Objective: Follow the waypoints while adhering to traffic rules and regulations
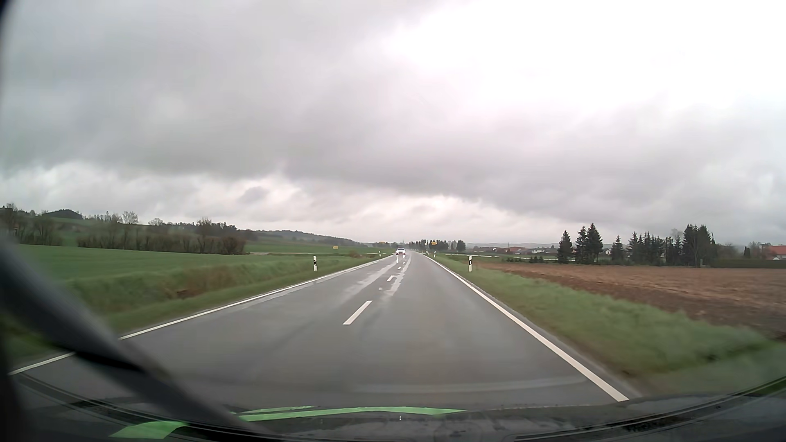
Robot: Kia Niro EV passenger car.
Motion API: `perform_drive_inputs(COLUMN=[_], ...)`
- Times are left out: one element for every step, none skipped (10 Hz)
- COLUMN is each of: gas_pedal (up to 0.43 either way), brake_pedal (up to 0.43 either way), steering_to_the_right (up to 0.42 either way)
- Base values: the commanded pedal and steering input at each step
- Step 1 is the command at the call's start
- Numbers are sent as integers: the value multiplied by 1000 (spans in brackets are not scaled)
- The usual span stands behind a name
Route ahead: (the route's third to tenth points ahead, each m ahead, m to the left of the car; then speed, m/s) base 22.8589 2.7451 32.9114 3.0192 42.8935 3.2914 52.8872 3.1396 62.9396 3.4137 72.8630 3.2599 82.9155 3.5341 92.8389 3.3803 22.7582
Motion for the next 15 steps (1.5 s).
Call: perform_drive_inputs(gas_pedal=[110,110,110,118,118,130,130,118,110,110,110,110,118,130,130], brake_pedal=[0,0,0,0,0,0,0,0,0,0,0,0,0,0,0], steering_to_the_right=[3,2,3,2,1,1,1,1,1,1,1,1,0,0,0])
